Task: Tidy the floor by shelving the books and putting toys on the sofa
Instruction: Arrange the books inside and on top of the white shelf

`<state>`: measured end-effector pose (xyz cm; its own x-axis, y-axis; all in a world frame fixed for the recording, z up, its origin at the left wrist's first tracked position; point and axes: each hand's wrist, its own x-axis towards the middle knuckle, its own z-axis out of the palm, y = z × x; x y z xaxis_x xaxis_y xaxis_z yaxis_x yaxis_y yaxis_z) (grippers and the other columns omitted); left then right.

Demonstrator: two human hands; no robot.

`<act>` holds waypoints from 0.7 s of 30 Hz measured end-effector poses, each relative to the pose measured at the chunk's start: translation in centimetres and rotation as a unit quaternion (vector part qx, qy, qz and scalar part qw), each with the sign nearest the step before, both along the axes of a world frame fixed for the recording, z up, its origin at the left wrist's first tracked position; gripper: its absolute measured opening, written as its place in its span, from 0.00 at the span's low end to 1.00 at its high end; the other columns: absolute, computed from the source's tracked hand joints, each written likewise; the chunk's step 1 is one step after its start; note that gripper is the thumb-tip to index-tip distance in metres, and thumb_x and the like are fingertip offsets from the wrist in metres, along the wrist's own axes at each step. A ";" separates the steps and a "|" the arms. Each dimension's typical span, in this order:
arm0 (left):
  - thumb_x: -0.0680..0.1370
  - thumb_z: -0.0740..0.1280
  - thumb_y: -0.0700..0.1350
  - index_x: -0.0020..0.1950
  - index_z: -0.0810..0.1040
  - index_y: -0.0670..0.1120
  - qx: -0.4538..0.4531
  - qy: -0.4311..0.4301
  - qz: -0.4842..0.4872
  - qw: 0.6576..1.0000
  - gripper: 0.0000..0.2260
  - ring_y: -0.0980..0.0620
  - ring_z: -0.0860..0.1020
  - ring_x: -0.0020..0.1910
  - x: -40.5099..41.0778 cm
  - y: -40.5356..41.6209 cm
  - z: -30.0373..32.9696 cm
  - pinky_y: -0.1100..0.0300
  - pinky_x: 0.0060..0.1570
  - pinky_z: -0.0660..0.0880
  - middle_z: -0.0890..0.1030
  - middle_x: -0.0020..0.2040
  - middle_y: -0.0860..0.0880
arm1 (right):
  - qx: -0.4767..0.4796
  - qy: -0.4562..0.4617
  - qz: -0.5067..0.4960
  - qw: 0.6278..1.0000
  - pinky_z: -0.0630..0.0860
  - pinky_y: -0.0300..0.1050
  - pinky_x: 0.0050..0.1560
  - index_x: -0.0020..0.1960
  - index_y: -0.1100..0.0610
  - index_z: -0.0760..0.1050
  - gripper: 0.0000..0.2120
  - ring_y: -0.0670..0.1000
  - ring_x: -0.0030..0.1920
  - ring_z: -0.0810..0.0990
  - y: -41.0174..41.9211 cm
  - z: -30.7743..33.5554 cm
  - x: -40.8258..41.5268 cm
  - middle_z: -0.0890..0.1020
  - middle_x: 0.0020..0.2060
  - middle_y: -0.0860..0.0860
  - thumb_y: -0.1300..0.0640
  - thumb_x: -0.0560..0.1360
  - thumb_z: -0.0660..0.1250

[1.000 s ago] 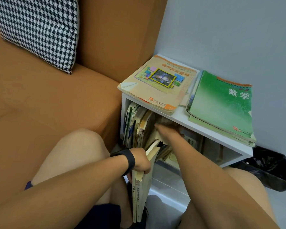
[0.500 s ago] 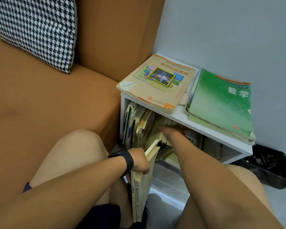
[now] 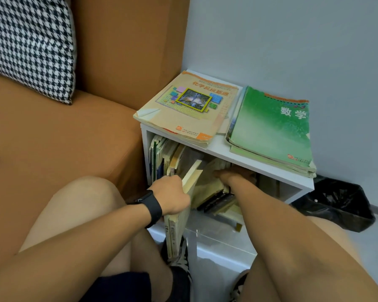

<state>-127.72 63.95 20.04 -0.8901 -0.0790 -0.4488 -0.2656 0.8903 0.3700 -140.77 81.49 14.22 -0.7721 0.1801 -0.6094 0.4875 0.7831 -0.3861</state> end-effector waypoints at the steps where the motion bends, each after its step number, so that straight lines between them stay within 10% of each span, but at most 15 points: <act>1: 0.74 0.65 0.45 0.42 0.72 0.44 -0.007 0.021 0.001 1.000 0.05 0.48 0.77 0.36 -0.3 0.4 0.1 0.60 0.30 0.72 0.76 0.39 0.47 | 0.016 0.004 0.004 1.000 0.66 0.50 0.69 0.80 0.51 0.60 0.43 0.59 0.74 0.67 0.4 0.0 0.1 0.66 0.77 0.54 0.31 0.72 0.65; 21: 0.85 0.56 0.45 0.70 0.73 0.44 -0.125 0.025 -0.064 0.990 0.16 0.41 0.76 0.63 -11.3 4.7 -3.4 0.54 0.61 0.73 0.76 0.67 0.41 | -0.100 -0.036 0.089 0.990 0.58 0.41 0.73 0.82 0.58 0.51 0.26 0.54 0.78 0.59 -1.6 0.1 -0.6 0.59 0.79 0.52 0.51 0.87 0.51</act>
